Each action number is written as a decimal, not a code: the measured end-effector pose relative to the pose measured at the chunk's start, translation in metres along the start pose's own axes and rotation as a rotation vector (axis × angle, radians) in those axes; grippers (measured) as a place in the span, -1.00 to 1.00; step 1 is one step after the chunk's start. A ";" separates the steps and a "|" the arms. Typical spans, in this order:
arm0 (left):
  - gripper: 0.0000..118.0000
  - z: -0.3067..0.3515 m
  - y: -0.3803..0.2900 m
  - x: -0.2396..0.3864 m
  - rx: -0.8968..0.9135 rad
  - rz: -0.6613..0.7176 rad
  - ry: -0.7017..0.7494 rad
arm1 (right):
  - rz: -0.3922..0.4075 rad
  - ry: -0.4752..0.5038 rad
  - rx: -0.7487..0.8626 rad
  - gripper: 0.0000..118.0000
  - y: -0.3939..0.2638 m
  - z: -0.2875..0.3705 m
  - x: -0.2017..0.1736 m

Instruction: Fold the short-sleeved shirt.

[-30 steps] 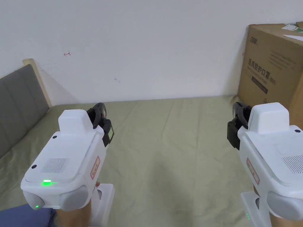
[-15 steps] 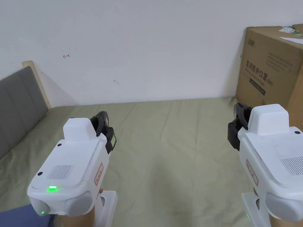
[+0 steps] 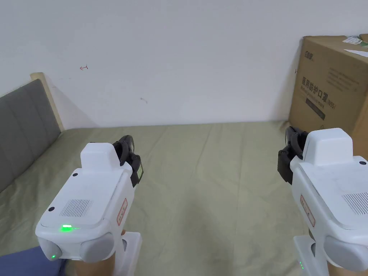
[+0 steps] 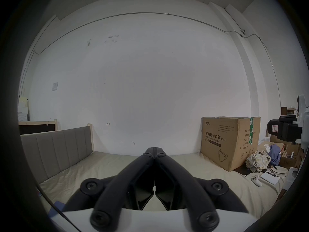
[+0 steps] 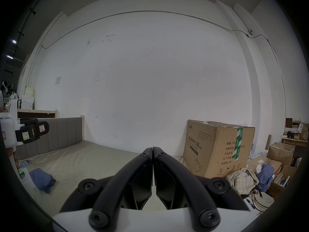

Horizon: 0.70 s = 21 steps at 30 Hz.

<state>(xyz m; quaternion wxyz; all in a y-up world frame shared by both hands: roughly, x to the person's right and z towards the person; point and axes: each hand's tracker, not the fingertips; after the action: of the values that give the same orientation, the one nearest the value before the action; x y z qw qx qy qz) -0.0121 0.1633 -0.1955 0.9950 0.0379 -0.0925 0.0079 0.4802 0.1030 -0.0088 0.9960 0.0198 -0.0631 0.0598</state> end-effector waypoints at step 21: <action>-1.00 -0.004 -0.004 0.003 -0.021 -0.035 -0.013 | -0.012 0.005 -0.012 -1.00 0.002 0.002 -0.007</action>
<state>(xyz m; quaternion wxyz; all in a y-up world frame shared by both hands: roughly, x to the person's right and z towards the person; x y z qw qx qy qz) -0.0079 0.1592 -0.1992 0.9947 0.0290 -0.0982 -0.0109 0.4726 0.1040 -0.0074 0.9966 0.0140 -0.0609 0.0535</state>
